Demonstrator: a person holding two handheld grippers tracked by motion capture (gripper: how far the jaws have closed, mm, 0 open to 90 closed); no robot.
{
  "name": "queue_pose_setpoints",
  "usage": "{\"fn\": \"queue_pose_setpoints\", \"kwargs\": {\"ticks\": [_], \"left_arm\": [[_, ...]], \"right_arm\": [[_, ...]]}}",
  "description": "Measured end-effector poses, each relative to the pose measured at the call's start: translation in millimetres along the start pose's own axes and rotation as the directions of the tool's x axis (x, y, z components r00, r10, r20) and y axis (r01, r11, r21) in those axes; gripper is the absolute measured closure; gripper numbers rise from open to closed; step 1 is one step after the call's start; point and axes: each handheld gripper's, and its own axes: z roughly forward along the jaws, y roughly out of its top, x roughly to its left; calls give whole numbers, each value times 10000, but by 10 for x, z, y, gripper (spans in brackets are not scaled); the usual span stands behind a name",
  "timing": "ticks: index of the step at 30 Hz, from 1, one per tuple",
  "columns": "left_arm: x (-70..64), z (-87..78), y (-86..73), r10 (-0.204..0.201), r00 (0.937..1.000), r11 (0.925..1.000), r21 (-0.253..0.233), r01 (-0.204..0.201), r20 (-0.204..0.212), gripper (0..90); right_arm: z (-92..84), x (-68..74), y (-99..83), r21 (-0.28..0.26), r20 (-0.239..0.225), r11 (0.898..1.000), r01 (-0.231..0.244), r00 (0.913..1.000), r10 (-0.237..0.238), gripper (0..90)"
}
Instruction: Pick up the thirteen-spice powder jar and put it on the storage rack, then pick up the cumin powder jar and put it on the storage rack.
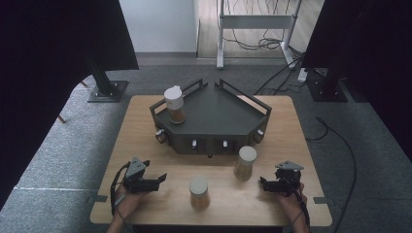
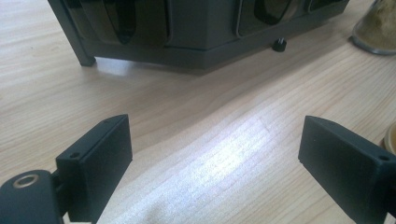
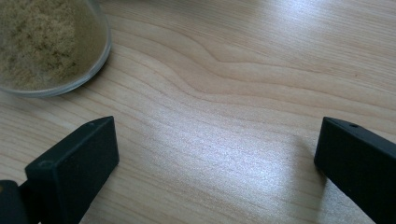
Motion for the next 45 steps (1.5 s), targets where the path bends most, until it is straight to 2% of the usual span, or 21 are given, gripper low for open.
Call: {"fn": "queue_pose_setpoints", "kwargs": {"ticks": [10, 22, 25, 28, 38, 45], "left_arm": [[-20, 71, -66, -138, 9999, 9997, 180, 137, 33, 95], [-46, 91, -112, -118, 9998, 9997, 203, 121, -161, 95], [-46, 87, -124, -146, 9997, 9998, 137, 149, -197, 95], [-42, 94, -132, -178, 9996, 9997, 139, 181, -201, 96], [-43, 109, -148, -199, 9996, 9997, 168, 203, -222, 96], [-65, 128, -146, -108, 9997, 9996, 252, 113, -202, 96]], "right_arm": [[0, 0, 0, 0, -1, 10000, -1, 10000, 1, 0], [-2, 1, 0, -4, 5, 10000, 0, 10000, 0, 0], [-8, 14, -10, -59, 46, 10000, -60, 10000, 60, 19], [-23, 4, -1, -71, -109, 10000, -56, 9999, 56, 53], [-225, 89, -38, -881, -76, 9961, 44, 10000, -51, 55], [-403, 159, -34, -1363, -319, 9906, 130, 9993, -175, 56]]}}
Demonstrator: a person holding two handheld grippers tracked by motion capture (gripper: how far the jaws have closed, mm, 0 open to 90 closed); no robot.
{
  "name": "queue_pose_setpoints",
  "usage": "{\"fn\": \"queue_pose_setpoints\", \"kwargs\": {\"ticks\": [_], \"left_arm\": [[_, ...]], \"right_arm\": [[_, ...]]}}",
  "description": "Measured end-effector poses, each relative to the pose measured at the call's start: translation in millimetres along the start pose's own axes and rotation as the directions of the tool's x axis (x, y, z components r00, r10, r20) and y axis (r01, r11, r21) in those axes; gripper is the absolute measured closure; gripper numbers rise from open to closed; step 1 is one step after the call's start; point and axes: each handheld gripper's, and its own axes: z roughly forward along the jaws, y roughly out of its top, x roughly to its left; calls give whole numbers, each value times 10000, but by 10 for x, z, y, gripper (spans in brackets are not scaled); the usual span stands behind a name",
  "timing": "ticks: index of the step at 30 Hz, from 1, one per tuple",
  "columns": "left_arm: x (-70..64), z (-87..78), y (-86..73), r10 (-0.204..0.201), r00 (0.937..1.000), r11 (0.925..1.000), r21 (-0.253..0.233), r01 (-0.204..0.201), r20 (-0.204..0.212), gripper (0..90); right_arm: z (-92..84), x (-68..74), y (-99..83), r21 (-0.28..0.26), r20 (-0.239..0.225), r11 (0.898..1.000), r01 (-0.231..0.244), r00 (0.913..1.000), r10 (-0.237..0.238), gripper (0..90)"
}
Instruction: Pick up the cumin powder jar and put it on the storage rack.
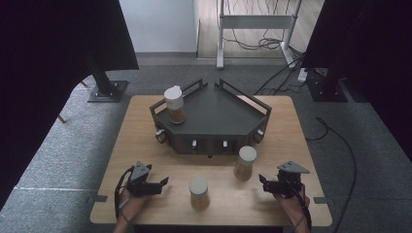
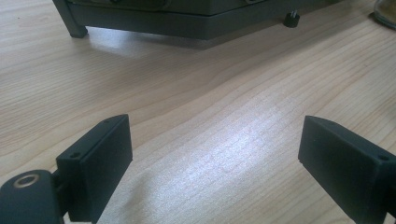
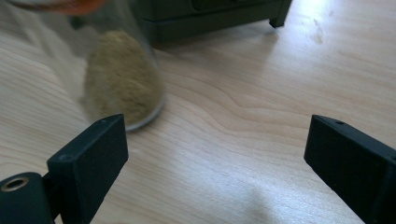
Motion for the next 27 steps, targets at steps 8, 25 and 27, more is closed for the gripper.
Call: {"fn": "queue_pose_setpoints", "kwargs": {"ticks": [8, 25, 27], "left_arm": [[-10, 3, -2, 30, 10000, 10000, 9, -30, -13, 96], [-9, 14, 9, -28, 10000, 10000, 58, 28, 27, 98], [-5, 13, 8, -47, 10000, 10000, 57, 47, 33, 98]], "right_arm": [[-141, 105, 34, -226, -228, 9990, 385, 9990, -390, 44], [-426, 377, 109, -887, -1306, 9866, 1369, 9804, -1478, 35], [-448, 399, 111, -1031, -1459, 9840, 1452, 9764, -1593, 43]]}}
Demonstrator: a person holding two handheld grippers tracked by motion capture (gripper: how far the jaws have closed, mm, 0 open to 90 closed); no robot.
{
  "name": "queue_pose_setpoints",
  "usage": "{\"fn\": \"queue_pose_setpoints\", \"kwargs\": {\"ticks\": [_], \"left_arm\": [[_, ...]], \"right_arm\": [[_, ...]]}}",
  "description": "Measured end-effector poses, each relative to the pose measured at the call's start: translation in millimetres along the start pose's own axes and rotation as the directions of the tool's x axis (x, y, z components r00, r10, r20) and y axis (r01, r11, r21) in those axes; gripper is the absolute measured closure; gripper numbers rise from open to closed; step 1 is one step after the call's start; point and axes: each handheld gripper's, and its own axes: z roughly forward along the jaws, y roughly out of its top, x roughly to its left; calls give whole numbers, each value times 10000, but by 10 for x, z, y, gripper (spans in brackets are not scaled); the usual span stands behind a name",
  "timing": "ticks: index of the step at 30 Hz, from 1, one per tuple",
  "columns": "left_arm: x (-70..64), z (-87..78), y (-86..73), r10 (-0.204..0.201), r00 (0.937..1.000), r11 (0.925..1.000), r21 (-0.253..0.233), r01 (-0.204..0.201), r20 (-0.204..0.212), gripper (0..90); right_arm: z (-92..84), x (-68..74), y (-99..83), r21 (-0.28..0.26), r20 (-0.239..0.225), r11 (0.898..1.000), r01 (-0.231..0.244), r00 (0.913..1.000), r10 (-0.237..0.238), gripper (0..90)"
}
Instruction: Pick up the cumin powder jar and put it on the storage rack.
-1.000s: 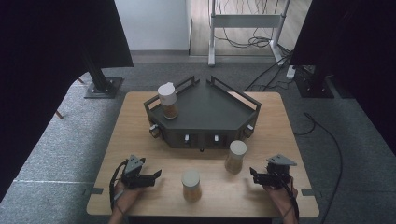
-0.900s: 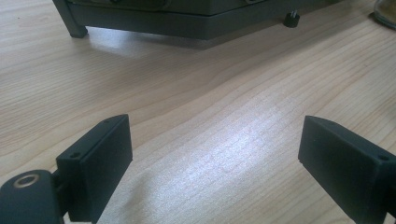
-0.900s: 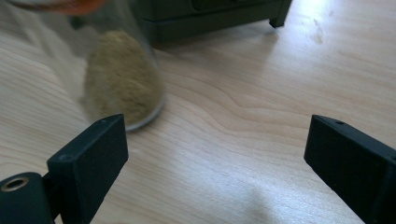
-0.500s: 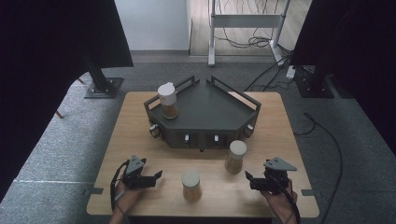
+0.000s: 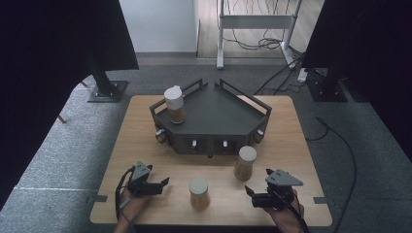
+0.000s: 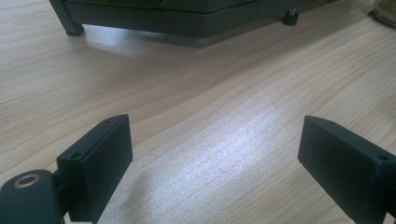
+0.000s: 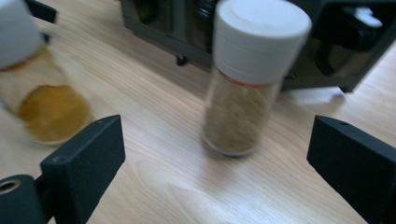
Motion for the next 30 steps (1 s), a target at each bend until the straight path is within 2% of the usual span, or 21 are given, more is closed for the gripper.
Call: {"fn": "queue_pose_setpoints", "kwargs": {"ticks": [5, 10, 11, 21, 30], "left_arm": [[-9, 1, 1, 64, 10000, 10000, 4, -64, -15, 98], [-22, 3, 5, 160, 9999, 9999, 28, -160, -32, 98], [-30, 3, 6, 208, 9998, 9998, 37, -208, -56, 98], [-82, 10, 22, 517, 9985, 9985, 159, -514, -169, 98], [-82, 0, 17, 510, 9985, 9986, 161, -507, -197, 98]], "right_arm": [[-13, 73, 36, -277, -396, 9992, 300, 9987, -310, 56], [6, 106, 68, -355, -707, 9986, 393, 9966, -417, 56], [22, 119, 85, -395, -915, 9982, 453, 9946, -487, 56], [96, 210, 147, -641, -1585, 9941, 877, 9826, -969, 57], [215, 274, 194, -840, -2118, 9910, 1038, 9700, -1196, 57]]}}
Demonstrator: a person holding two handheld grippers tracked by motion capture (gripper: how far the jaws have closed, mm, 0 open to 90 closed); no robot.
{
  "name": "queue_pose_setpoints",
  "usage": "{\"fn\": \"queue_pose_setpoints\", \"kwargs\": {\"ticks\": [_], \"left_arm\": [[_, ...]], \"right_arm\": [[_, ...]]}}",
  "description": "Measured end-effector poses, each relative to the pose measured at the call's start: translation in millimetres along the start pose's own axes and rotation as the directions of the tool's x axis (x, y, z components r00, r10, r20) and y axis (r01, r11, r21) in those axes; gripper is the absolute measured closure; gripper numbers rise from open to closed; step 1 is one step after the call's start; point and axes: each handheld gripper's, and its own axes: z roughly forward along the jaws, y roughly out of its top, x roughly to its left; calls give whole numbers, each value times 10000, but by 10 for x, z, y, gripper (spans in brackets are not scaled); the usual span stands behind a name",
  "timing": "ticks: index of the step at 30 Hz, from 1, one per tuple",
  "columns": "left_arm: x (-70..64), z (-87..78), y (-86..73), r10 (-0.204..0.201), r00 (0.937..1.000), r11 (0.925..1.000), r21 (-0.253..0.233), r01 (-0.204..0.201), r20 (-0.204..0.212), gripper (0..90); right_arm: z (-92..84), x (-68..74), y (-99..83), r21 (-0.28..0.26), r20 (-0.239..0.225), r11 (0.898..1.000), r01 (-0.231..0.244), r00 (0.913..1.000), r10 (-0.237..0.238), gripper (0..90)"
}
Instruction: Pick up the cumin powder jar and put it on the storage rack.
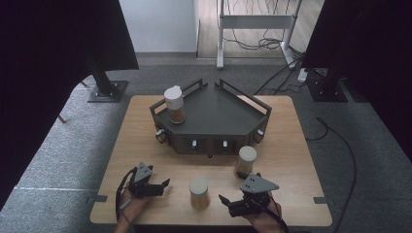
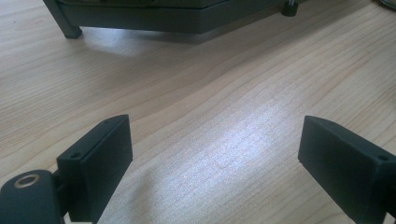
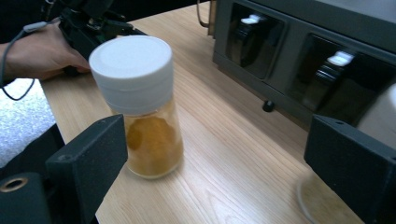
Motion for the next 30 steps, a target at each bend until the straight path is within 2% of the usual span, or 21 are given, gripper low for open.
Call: {"fn": "queue_pose_setpoints", "kwargs": {"ticks": [13, 30], "left_arm": [[11, -14, -8, -18, 10000, 10000, 6, 18, -30, 98], [-1, -12, 1, 98, 9999, 9999, 78, -98, -38, 99]], "right_arm": [[252, 89, 77, -31, -624, 9998, 216, 9978, -218, 59], [520, 155, 117, -138, -1174, 9998, 174, 9929, -189, 65]]}}
